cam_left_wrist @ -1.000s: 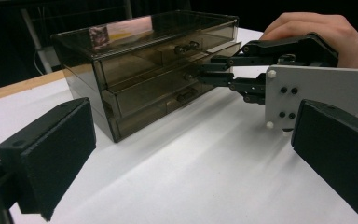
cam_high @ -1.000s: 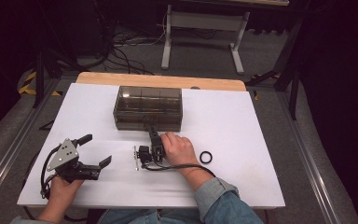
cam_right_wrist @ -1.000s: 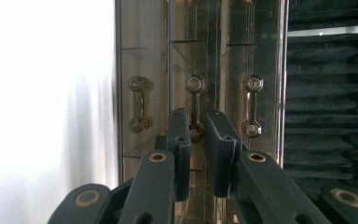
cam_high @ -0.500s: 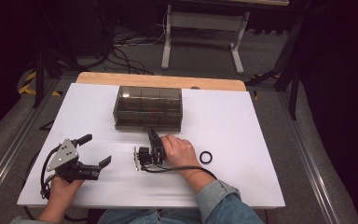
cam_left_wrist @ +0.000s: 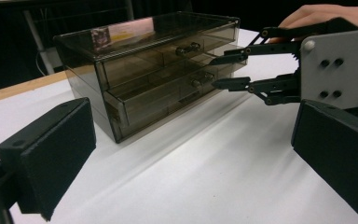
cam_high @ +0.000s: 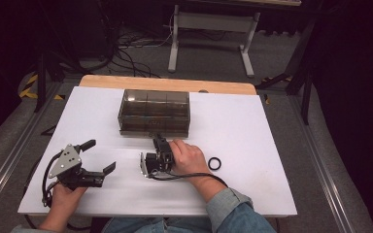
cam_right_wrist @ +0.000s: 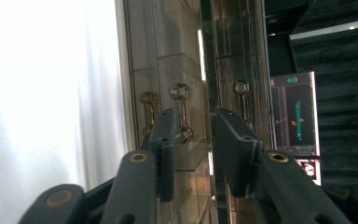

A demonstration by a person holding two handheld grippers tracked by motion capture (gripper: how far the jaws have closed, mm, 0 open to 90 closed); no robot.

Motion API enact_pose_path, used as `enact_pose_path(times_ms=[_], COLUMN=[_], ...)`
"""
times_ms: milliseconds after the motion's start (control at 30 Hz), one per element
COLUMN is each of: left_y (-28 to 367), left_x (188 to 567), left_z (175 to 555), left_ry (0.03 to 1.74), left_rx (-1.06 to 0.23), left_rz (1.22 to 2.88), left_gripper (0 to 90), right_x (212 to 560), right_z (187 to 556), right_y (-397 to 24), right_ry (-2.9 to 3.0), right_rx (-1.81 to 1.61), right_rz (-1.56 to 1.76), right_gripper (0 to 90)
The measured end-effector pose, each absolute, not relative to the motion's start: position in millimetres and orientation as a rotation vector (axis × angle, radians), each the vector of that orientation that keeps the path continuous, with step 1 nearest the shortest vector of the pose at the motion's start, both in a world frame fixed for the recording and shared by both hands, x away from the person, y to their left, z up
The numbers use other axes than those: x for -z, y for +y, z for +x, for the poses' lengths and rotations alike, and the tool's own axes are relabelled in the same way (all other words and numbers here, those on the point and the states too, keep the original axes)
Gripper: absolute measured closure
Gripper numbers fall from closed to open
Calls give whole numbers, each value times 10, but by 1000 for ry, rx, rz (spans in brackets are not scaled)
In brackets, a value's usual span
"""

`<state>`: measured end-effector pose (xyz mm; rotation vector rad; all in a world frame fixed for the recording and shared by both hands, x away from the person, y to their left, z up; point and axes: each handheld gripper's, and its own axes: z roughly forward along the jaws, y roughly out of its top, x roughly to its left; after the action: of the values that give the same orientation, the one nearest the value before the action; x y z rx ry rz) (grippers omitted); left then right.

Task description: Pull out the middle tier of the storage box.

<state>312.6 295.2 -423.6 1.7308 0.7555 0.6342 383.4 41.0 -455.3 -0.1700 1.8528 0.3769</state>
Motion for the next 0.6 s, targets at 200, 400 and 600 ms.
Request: enact_pose_path(times_ms=[200, 400, 600], left_y=[2954, 2953, 2952], left_x=[4236, 4236, 4236], left_z=[3126, 3126, 3126], left_ry=[756, 757, 757], left_rx=[-635, -635, -635], left_rz=[1731, 1731, 1731], left_gripper=[5, 5, 5], right_x=[4451, 4336, 4192], right_z=[3809, 3772, 3765], right_y=[378, 340, 272], right_ry=[1896, 1955, 2044], right_rx=[-447, -517, -640], right_rz=[-148, -142, -121], right_gripper=[628, 600, 530])
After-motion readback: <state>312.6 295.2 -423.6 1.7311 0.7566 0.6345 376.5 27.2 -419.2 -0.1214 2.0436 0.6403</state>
